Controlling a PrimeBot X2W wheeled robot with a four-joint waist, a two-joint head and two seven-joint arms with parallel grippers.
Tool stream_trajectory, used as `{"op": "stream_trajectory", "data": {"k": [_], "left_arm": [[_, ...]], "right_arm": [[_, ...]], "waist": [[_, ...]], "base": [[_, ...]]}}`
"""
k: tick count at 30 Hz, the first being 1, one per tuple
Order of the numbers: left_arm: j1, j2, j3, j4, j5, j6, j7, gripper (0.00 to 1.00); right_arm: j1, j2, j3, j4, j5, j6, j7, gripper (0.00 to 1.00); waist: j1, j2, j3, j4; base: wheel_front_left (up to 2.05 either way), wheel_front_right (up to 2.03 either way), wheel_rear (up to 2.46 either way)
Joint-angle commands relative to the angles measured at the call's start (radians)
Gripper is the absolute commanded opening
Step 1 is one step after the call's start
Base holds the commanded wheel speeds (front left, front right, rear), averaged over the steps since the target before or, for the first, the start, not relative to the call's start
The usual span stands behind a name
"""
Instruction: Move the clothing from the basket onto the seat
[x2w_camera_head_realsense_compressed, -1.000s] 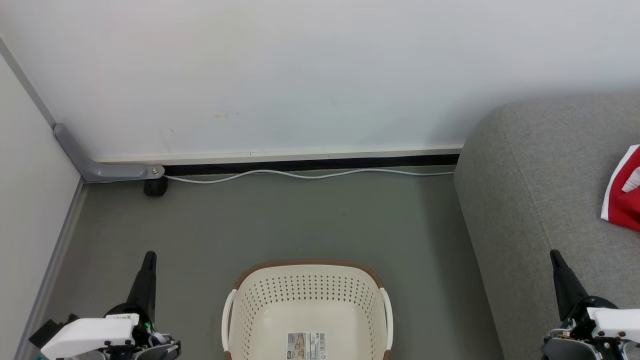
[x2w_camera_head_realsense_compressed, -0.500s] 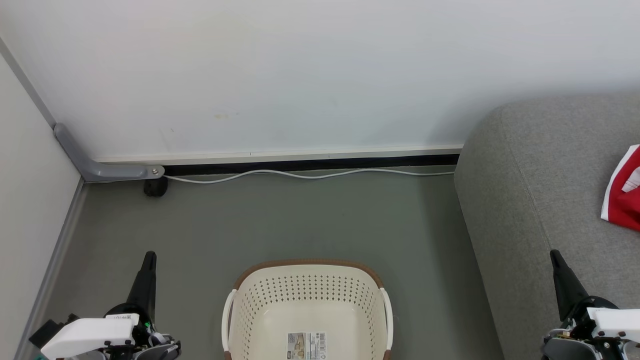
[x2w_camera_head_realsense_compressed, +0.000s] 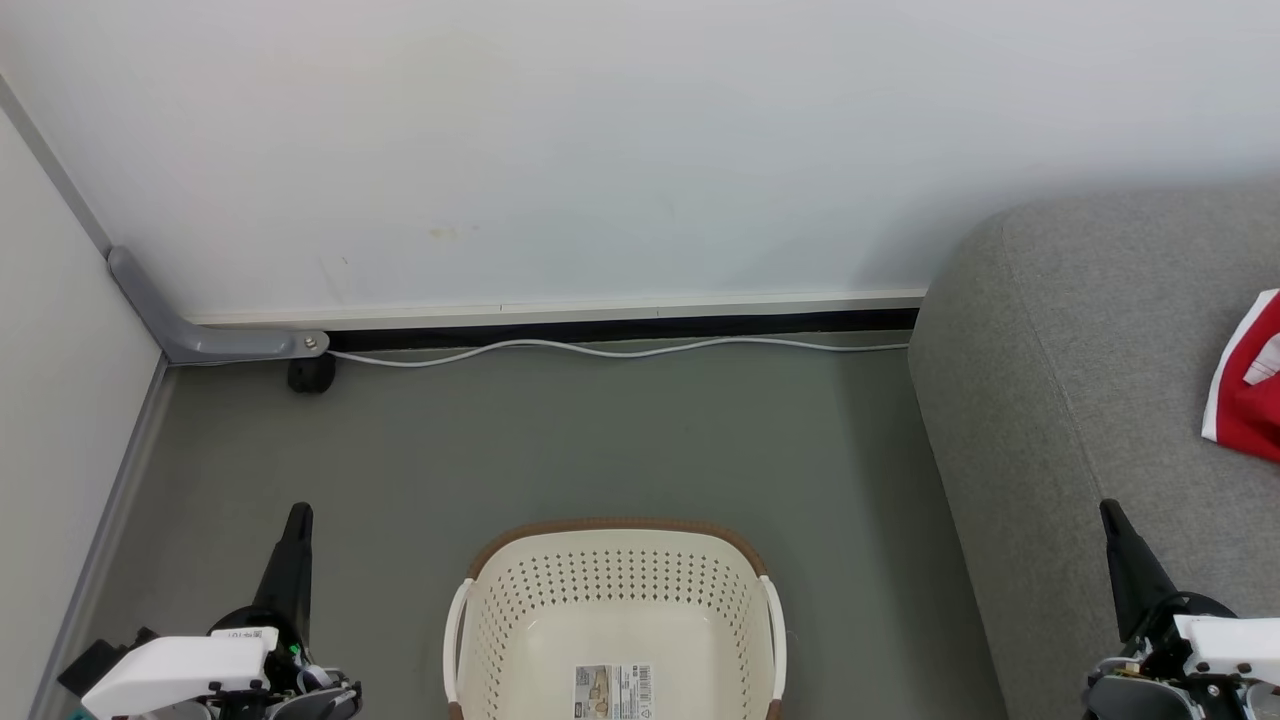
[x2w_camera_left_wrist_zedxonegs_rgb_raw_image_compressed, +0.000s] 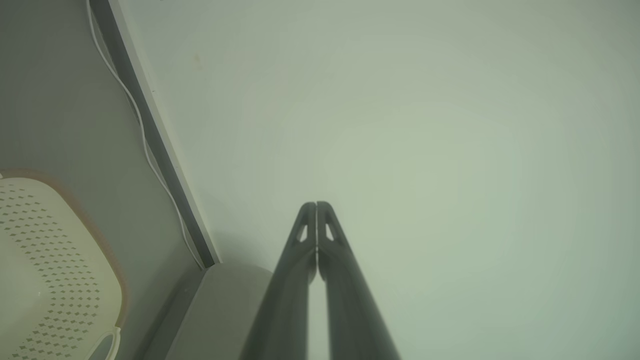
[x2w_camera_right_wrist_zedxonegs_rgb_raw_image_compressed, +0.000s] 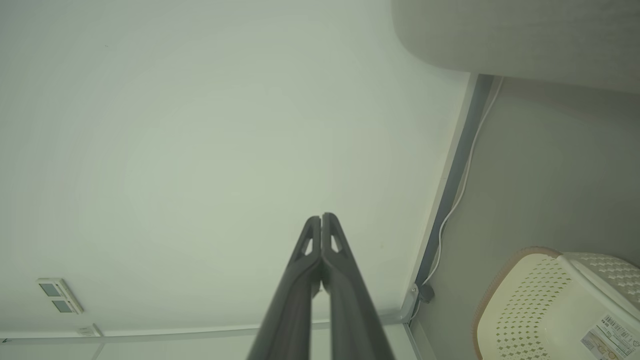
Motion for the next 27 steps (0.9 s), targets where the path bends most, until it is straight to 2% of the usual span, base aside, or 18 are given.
{"op": "stream_trajectory", "data": {"k": [1,27], "left_arm": [[-0.057,0.012,0.033,-0.026,-0.003,-0.008,0.007,0.00],[-0.057,0.012,0.034,-0.026,-0.002,-0.008,0.007,0.00]], "right_arm": [[-0.045,-0.010,0.016,-0.031,0.005,0.002,0.008,0.00],[-0.045,-0.010,0.015,-0.031,0.005,0.002,0.008,0.00]], "waist": [[0.0000,0.0000,0.000,0.000],[0.0000,0.0000,0.000,0.000]], "base": [[0.00,0.00,0.00],[0.00,0.00,0.00]]}}
